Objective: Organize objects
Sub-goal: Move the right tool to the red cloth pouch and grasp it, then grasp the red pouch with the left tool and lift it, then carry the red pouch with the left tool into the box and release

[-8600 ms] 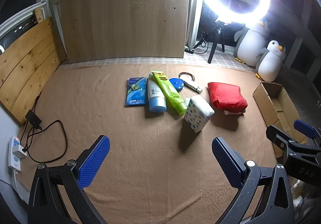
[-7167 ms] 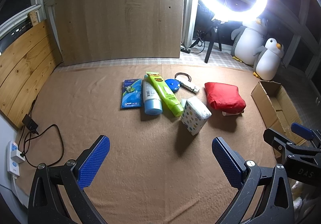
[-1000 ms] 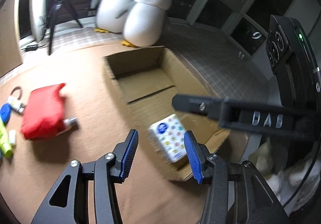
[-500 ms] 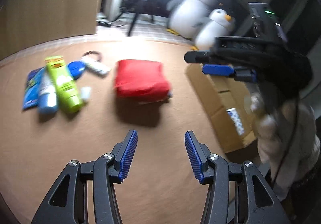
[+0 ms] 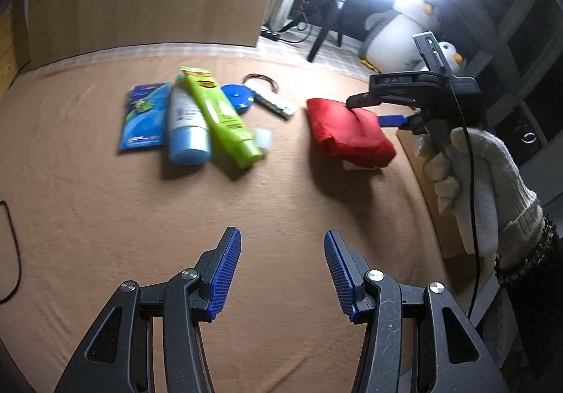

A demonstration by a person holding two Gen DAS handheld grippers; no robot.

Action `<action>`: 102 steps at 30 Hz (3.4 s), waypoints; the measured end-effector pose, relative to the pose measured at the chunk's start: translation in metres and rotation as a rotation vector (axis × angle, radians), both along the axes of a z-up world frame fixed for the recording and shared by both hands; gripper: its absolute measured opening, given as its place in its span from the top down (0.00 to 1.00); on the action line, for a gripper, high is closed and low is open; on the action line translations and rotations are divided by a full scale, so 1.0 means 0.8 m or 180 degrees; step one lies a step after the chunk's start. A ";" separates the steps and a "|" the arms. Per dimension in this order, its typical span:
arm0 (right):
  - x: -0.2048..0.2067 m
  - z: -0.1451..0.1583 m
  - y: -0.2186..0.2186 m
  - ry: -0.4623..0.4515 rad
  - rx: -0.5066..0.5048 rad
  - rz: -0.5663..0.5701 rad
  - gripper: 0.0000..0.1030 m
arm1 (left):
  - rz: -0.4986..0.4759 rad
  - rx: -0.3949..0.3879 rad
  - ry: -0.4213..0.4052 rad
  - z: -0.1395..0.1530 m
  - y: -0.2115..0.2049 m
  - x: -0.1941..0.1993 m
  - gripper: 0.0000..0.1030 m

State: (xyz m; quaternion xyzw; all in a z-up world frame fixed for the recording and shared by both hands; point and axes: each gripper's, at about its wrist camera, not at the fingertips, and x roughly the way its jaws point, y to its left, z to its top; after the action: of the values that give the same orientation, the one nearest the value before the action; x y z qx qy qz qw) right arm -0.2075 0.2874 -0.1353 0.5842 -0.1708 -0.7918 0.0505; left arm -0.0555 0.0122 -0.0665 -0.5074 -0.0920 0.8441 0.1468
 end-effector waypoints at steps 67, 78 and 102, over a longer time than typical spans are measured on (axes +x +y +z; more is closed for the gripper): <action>0.166 -0.014 -0.056 -0.0182 -0.0749 0.0411 0.45 | -0.0770 0.0196 -0.0303 -0.066 0.086 -0.028 0.30; 0.174 -0.005 -0.075 -0.0061 -0.0542 0.0575 0.45 | -0.0733 0.0211 -0.0241 -0.057 0.087 -0.015 0.37; 0.199 0.115 0.057 0.0553 -0.0319 0.0170 0.45 | -0.1196 0.0612 0.0264 0.054 0.230 -0.025 0.38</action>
State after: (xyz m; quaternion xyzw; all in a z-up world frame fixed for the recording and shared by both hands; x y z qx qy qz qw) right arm -0.0487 0.3327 -0.0431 0.5144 -0.1896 -0.8283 0.1154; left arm -0.0757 0.1963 -0.0230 -0.4641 -0.0697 0.8094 0.3530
